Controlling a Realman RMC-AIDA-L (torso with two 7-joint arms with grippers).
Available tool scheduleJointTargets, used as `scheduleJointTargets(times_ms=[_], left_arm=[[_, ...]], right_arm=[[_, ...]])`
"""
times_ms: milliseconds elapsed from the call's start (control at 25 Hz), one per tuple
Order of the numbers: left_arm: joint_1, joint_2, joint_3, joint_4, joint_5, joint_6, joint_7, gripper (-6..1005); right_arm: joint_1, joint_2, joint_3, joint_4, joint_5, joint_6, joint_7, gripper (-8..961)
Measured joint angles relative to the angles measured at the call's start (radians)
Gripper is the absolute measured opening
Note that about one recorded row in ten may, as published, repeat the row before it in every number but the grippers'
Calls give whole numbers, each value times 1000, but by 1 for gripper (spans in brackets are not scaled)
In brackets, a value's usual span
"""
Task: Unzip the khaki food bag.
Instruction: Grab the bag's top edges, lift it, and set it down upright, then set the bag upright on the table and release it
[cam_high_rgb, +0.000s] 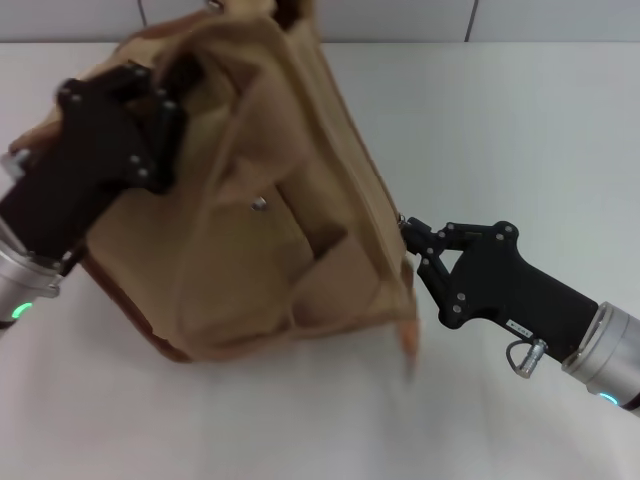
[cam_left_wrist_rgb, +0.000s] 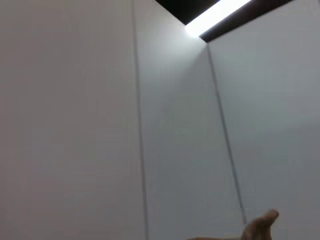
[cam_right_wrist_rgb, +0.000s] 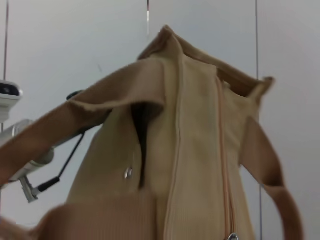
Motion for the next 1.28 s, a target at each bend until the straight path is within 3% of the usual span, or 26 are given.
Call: scheduleJointTargets(times_ms=[640,1080,1280], left_arm=[[50,3,-22,-1,-85,6,-2,97],[58,3,-23,-1,-87,7,-2,101],[58,3,-23,-1,-87,6,-3,103]], right_arm=[[-20,-1,1,-3,0,2,0,4],[-38,-3,121,-16,3,7,0,113],[-7,-3,131,-25,3,67,0,163]])
